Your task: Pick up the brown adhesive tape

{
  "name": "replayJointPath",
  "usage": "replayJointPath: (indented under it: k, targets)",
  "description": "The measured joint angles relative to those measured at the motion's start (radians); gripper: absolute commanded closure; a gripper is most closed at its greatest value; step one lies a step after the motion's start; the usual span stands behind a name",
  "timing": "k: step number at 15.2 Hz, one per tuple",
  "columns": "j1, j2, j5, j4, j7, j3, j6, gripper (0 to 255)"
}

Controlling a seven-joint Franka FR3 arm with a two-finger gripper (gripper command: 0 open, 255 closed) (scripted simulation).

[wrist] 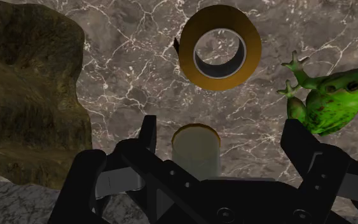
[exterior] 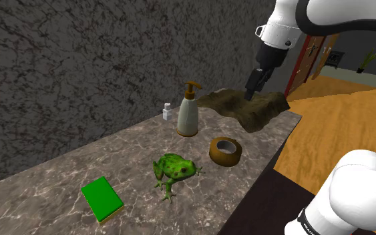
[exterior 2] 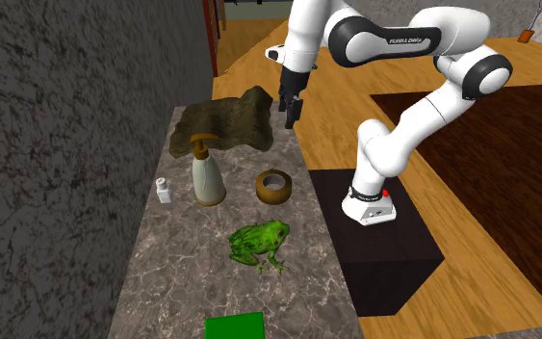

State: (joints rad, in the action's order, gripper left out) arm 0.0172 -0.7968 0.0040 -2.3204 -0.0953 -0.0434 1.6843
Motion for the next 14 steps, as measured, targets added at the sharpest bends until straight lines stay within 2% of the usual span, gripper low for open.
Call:
replayJointPath:
  k: [2, 4, 12, 14]
  targets:
    - [0.001, -0.003, 0.003, -0.015, 0.006, -0.005, 0.011, 0]
    - [0.004, -0.007, 0.009, -0.073, 0.021, -0.018, 0.062, 0]
    - [0.026, 0.028, 0.047, -0.293, 0.105, -0.095, 0.308, 0]
    - [0.034, 0.07, 0.06, -0.323, 0.137, -0.127, 0.376, 0]
